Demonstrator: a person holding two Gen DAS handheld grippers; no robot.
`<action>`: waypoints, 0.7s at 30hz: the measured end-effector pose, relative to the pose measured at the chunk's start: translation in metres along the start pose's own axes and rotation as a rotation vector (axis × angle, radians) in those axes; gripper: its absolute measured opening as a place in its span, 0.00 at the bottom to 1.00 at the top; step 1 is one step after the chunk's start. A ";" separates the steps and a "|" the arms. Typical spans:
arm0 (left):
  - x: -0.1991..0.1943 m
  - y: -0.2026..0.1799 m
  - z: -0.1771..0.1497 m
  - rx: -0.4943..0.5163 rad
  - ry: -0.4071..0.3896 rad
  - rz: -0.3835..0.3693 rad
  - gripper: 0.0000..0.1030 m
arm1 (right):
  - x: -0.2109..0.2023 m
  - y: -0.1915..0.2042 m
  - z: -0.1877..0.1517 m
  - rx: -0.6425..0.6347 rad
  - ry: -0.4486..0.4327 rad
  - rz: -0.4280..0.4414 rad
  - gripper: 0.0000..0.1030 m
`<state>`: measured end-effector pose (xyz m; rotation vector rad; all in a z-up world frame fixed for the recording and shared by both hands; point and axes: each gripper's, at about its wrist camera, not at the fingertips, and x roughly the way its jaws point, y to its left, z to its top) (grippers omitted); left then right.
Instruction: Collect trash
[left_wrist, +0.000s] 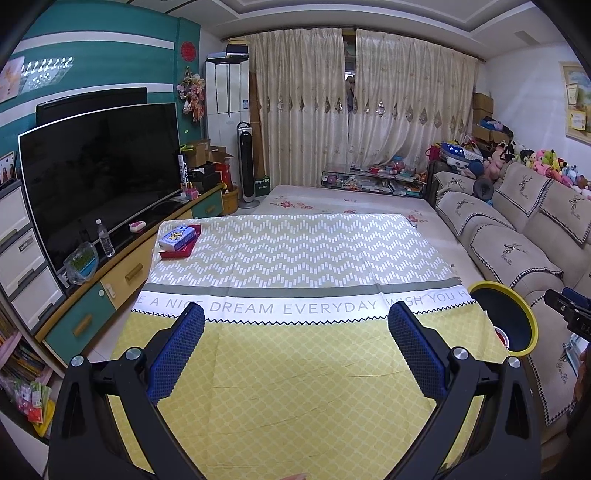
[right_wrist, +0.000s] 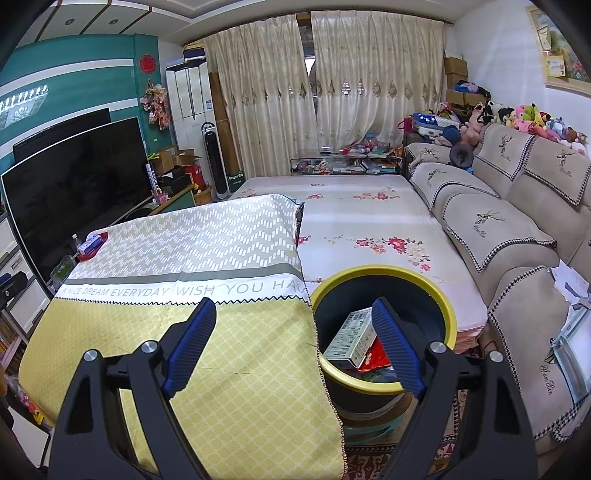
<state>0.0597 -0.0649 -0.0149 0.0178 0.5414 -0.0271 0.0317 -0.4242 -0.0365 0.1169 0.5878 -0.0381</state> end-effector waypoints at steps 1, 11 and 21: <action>0.000 0.000 0.000 0.001 0.001 0.000 0.95 | 0.000 0.000 0.000 0.001 0.000 0.000 0.79; 0.002 -0.001 0.000 0.004 -0.001 -0.013 0.95 | 0.002 0.001 -0.001 -0.002 0.005 0.002 0.79; 0.001 0.001 0.000 0.001 -0.011 -0.013 0.95 | 0.004 0.001 -0.002 0.000 0.007 0.002 0.79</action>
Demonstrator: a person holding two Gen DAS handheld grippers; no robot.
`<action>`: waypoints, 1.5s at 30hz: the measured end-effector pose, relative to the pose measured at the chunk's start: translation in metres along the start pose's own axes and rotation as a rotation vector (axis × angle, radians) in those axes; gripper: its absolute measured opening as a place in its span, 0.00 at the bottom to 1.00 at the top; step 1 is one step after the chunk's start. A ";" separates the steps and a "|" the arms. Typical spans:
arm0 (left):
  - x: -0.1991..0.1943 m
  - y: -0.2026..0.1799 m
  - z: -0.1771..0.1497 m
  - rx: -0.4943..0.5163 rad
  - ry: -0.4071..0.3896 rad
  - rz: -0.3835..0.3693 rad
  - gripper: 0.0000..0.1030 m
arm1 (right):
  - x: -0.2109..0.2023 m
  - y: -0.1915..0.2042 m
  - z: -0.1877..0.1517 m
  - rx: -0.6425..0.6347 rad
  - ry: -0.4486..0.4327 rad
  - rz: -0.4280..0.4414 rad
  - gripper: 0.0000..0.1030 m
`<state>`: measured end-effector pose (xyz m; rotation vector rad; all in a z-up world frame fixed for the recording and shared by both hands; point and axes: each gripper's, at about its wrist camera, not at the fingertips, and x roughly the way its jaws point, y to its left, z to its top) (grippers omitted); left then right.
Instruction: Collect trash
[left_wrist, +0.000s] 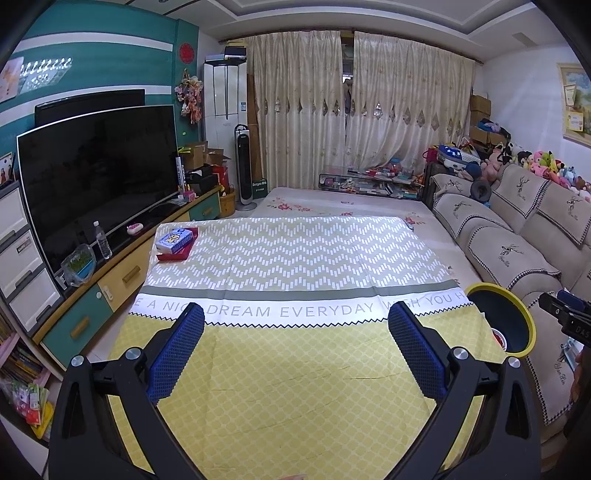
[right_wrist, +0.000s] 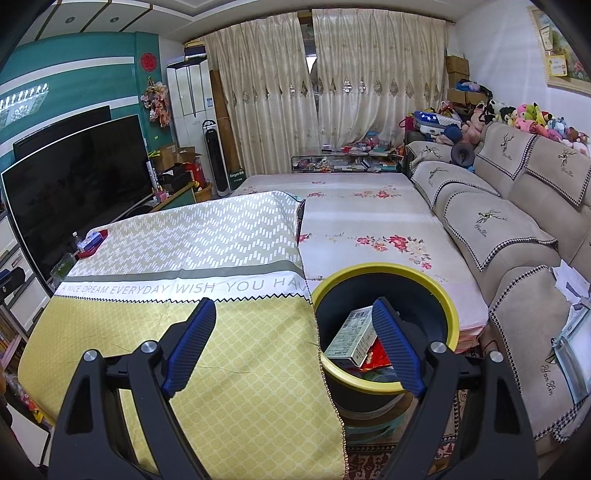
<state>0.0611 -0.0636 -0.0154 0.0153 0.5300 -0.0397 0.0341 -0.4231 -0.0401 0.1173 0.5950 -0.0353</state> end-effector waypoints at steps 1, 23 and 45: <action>-0.001 -0.001 -0.001 0.001 -0.001 0.000 0.95 | 0.000 0.000 0.000 -0.001 0.000 0.000 0.79; 0.003 -0.004 0.001 0.005 0.015 -0.011 0.95 | 0.005 0.001 -0.002 -0.007 0.011 0.010 0.80; 0.064 0.019 0.005 -0.038 0.133 0.013 0.95 | 0.022 0.009 0.004 -0.031 0.030 0.011 0.85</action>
